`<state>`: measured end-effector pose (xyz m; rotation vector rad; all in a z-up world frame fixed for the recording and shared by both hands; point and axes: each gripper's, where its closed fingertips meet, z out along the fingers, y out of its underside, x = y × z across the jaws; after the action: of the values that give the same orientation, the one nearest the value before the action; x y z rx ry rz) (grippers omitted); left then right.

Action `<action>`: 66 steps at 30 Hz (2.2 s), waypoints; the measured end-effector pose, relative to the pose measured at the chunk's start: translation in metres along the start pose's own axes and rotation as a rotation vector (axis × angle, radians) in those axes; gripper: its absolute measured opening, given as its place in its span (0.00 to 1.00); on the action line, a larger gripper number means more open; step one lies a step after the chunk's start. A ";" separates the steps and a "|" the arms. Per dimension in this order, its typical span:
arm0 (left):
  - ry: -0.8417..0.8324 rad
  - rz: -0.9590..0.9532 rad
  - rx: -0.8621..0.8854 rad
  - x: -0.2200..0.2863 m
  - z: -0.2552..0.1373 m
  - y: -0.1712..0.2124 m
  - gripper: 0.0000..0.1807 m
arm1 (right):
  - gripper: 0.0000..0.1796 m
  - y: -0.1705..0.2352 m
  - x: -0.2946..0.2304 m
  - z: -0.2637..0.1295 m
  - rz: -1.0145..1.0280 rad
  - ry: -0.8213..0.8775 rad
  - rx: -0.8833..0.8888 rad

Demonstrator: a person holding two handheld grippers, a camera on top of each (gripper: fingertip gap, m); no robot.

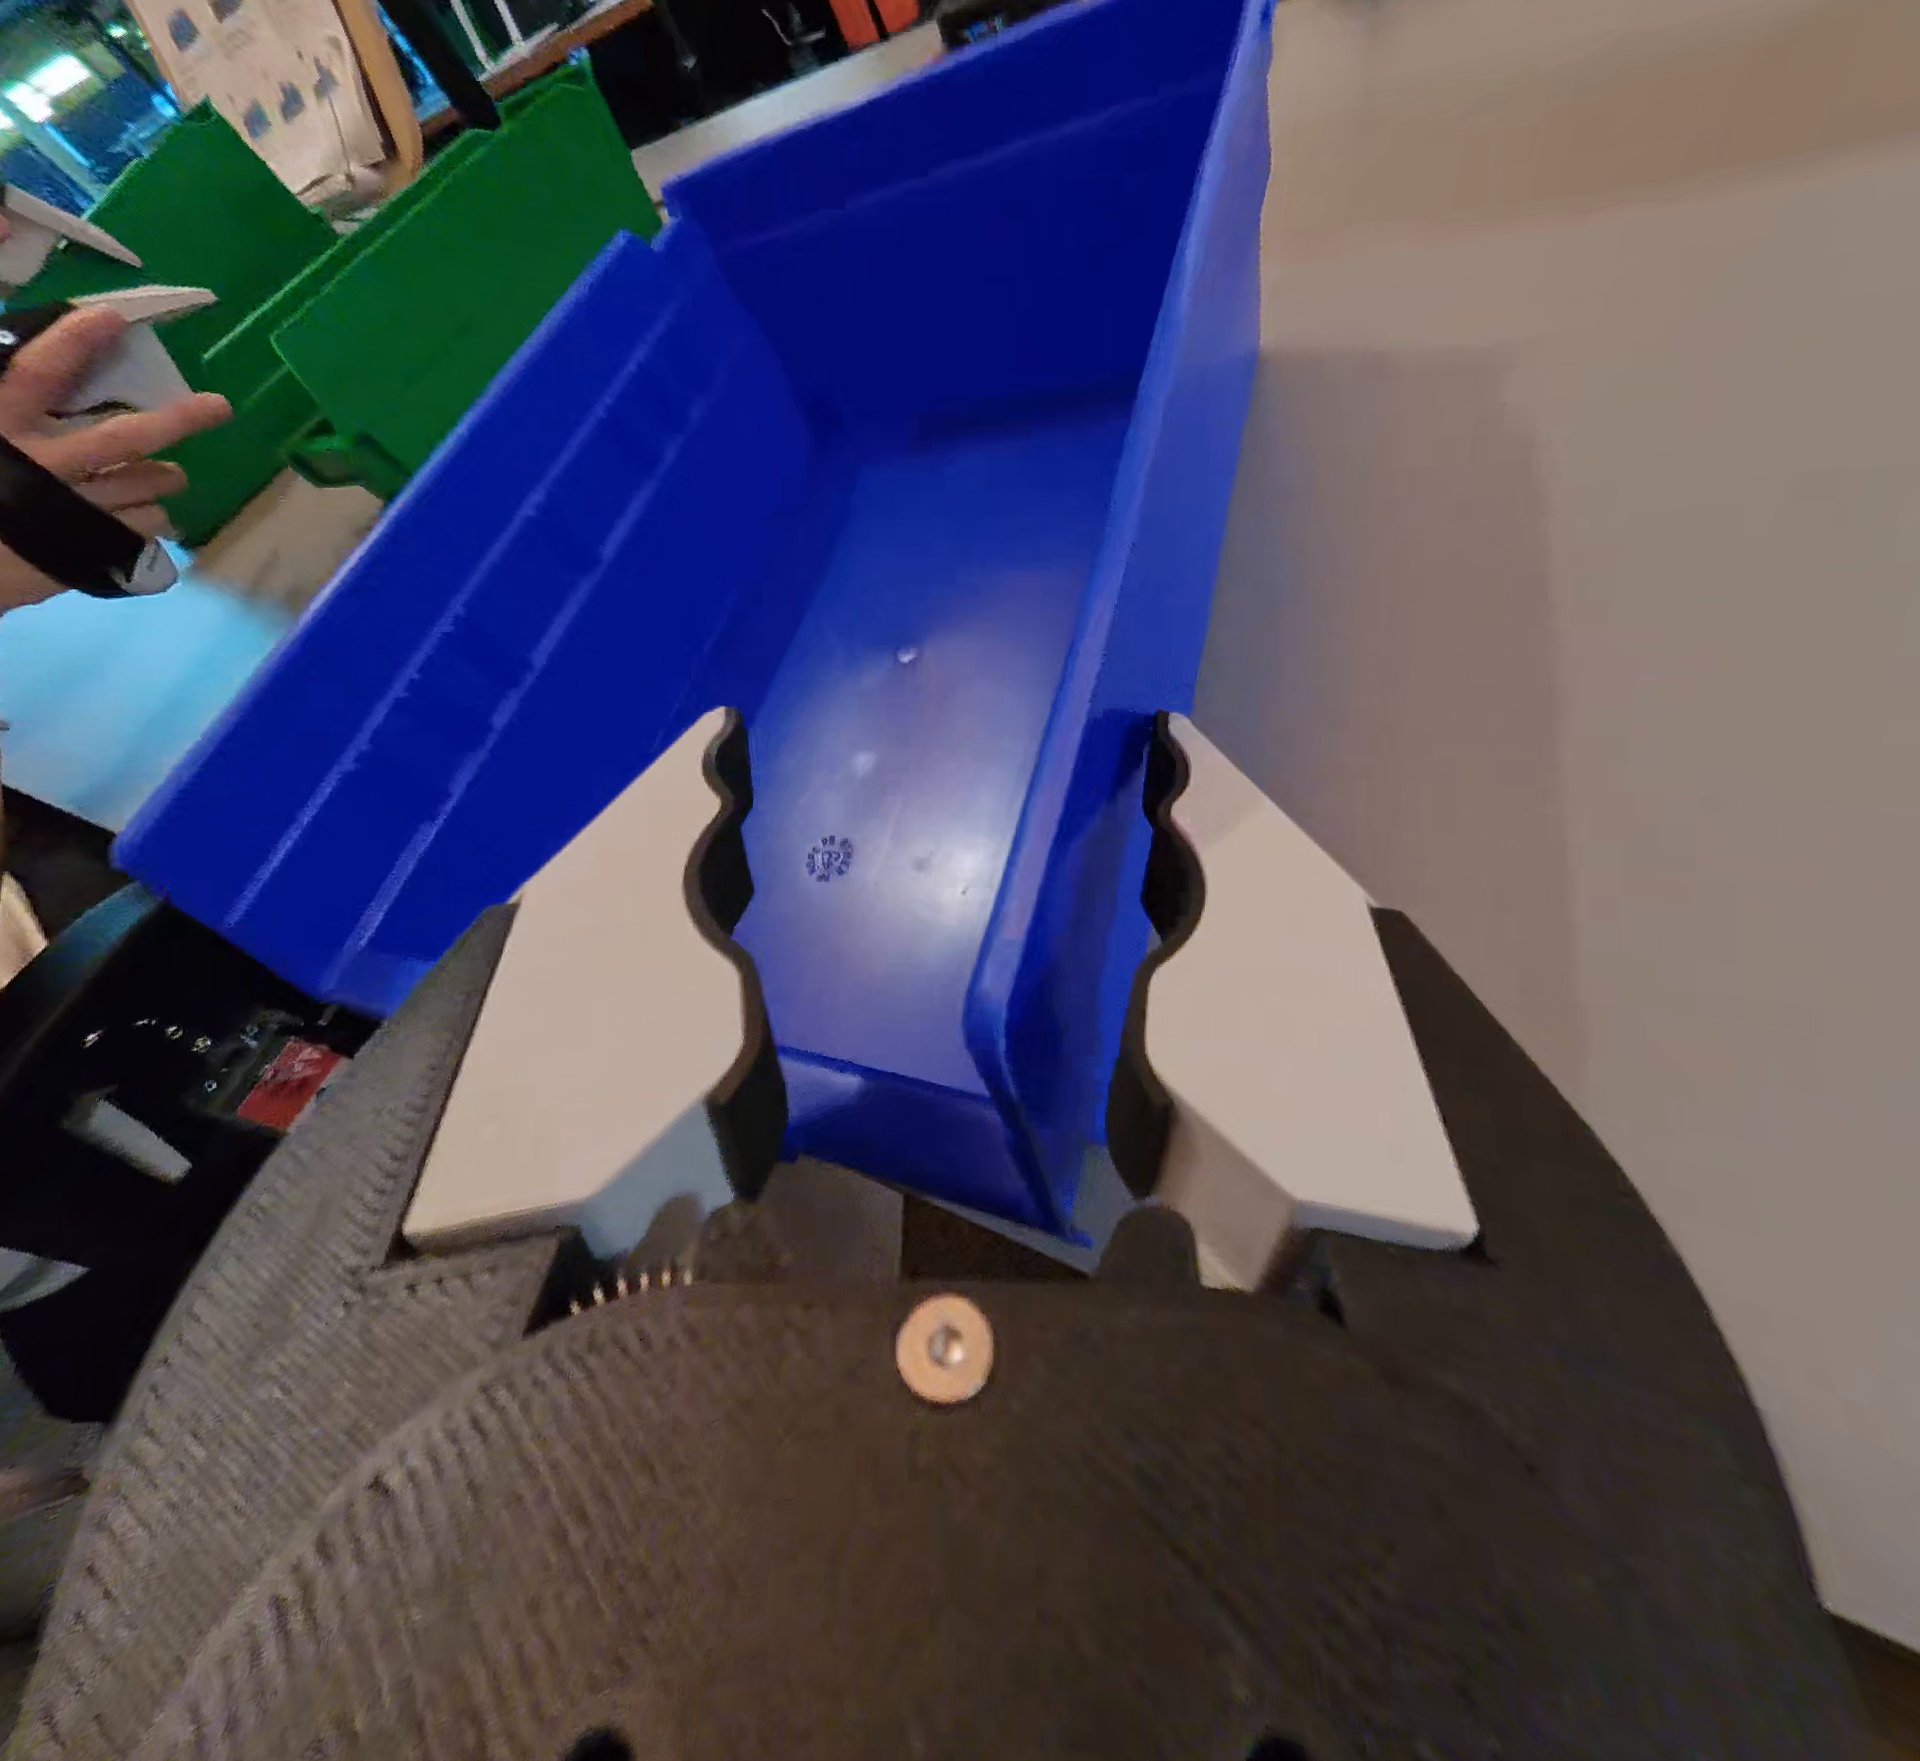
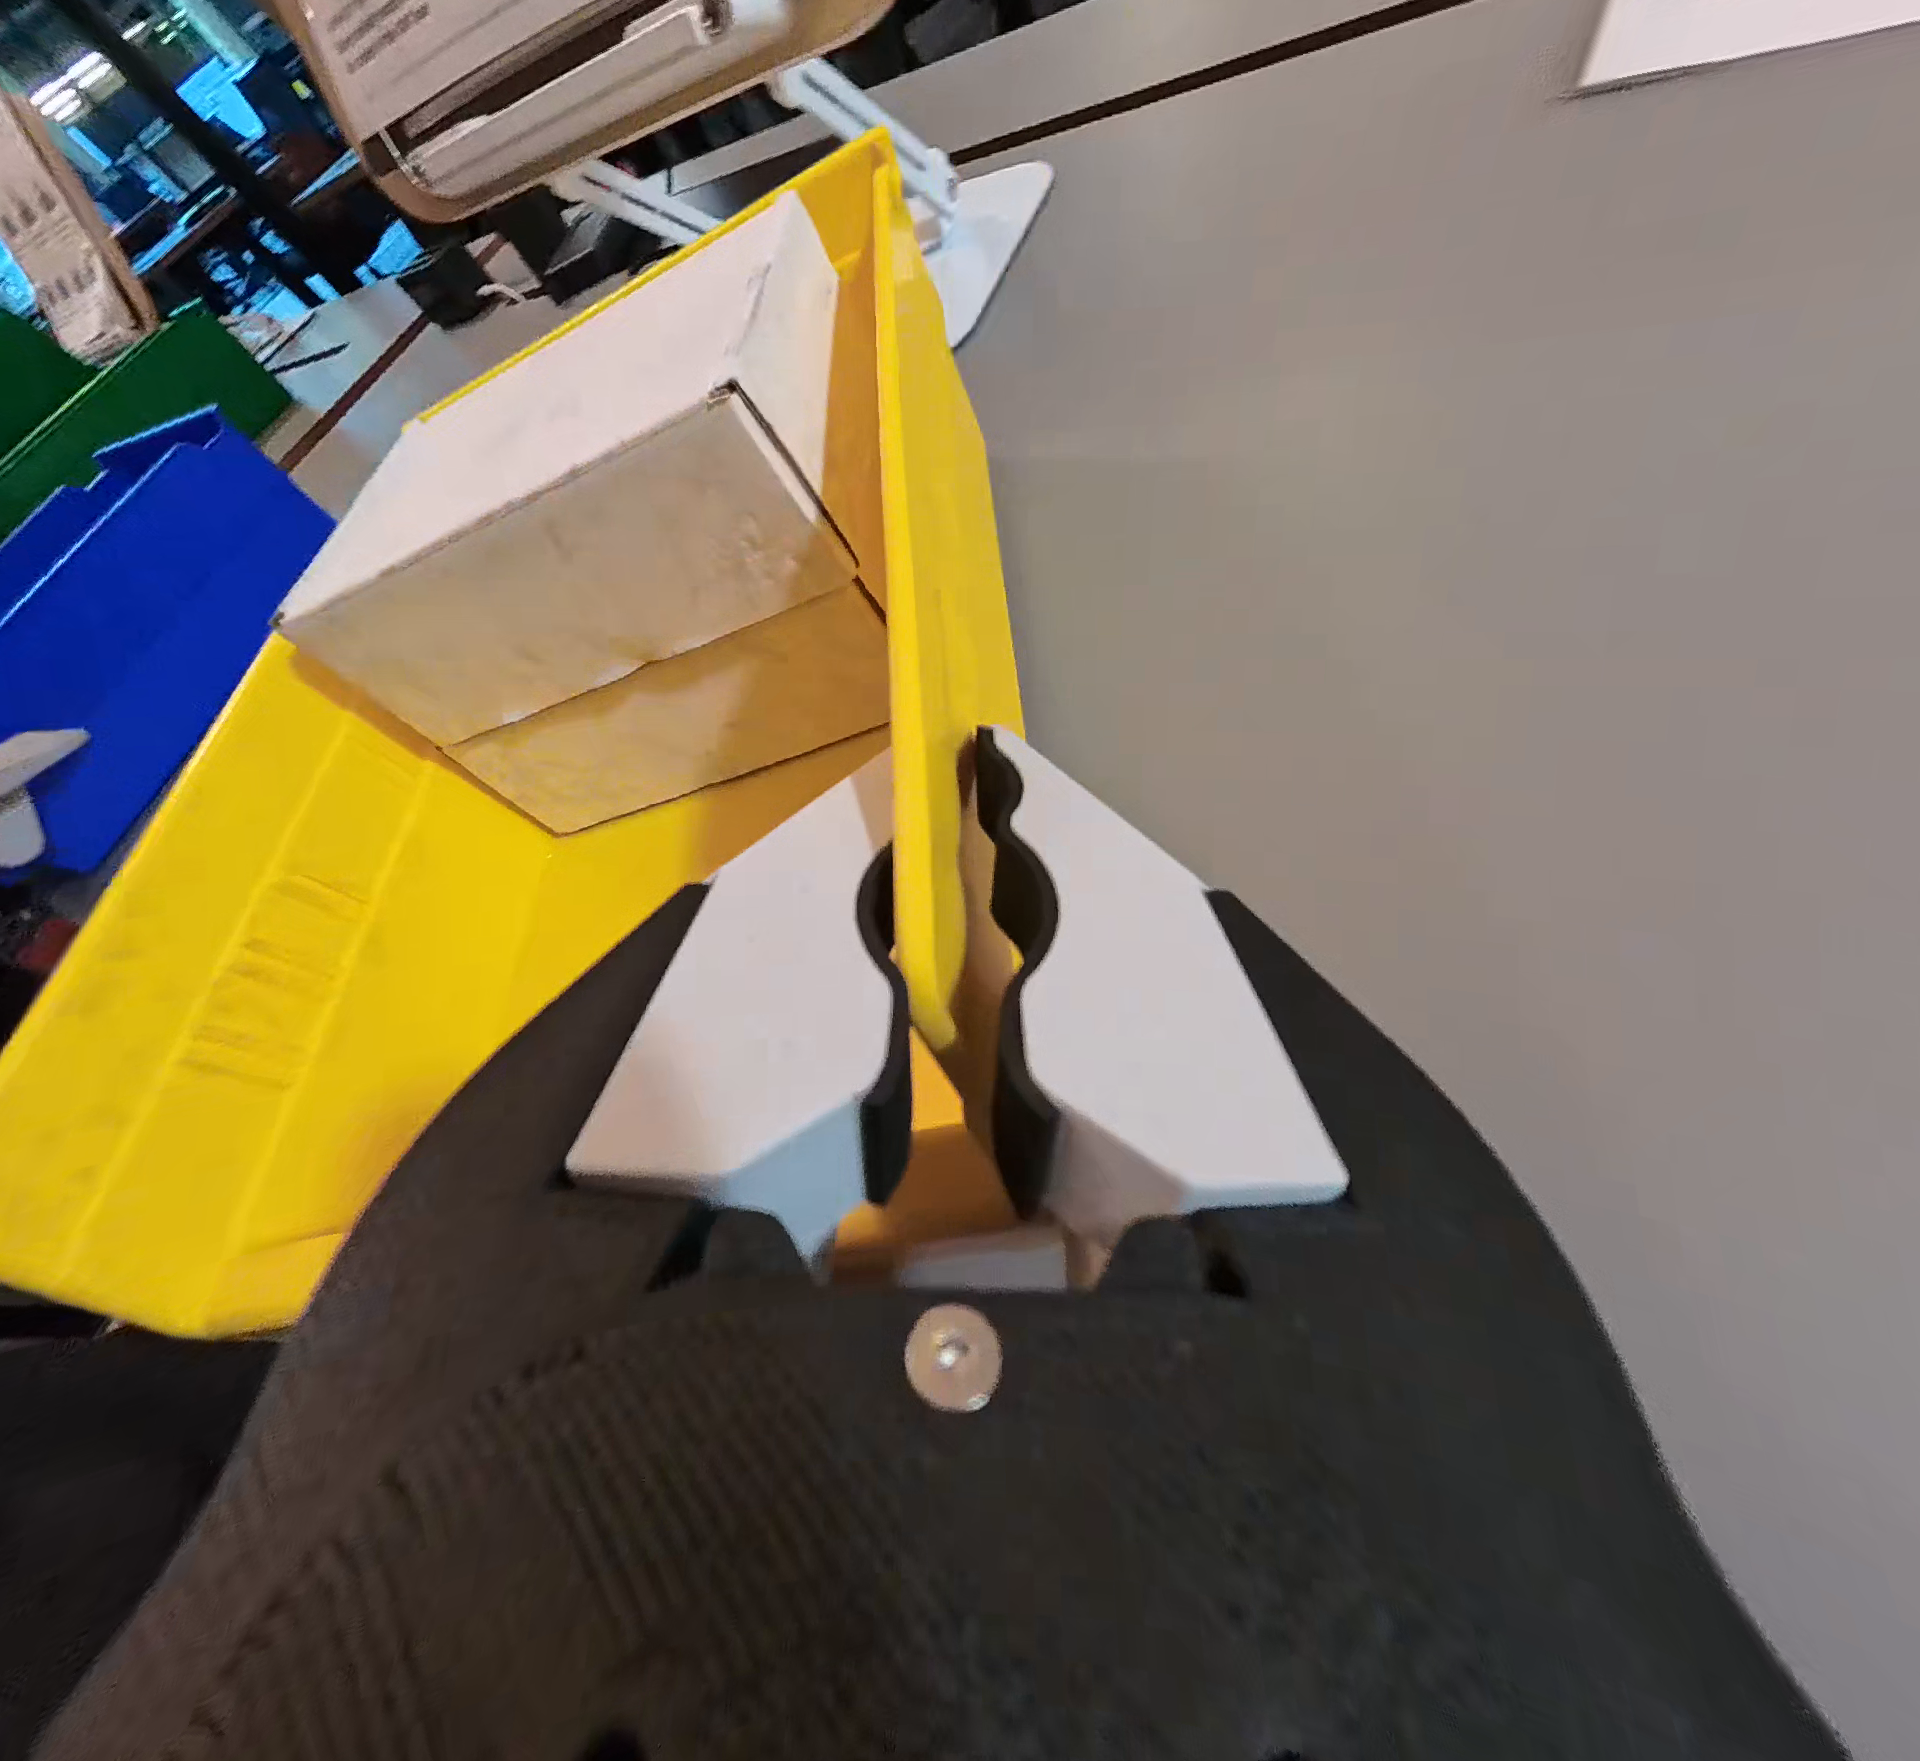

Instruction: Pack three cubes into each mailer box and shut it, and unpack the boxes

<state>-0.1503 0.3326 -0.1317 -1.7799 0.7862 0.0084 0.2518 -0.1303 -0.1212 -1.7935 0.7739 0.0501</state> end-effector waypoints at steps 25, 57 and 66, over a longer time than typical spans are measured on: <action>0.264 0.073 0.018 0.025 -0.007 -0.013 0.04 | 0.03 0.013 -0.092 0.081 -0.041 -0.265 -0.091; -0.181 0.014 0.118 -0.144 -0.010 -0.003 0.04 | 0.23 0.076 -0.481 0.287 0.132 -0.584 -0.058; -0.230 0.030 0.116 -0.151 -0.019 -0.010 0.05 | 0.35 0.093 -0.503 0.270 -0.089 -0.671 -0.134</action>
<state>-0.2693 0.3935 -0.0588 -1.6231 0.6349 0.1807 -0.1009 0.3278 -0.0989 -1.7728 0.2108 0.6236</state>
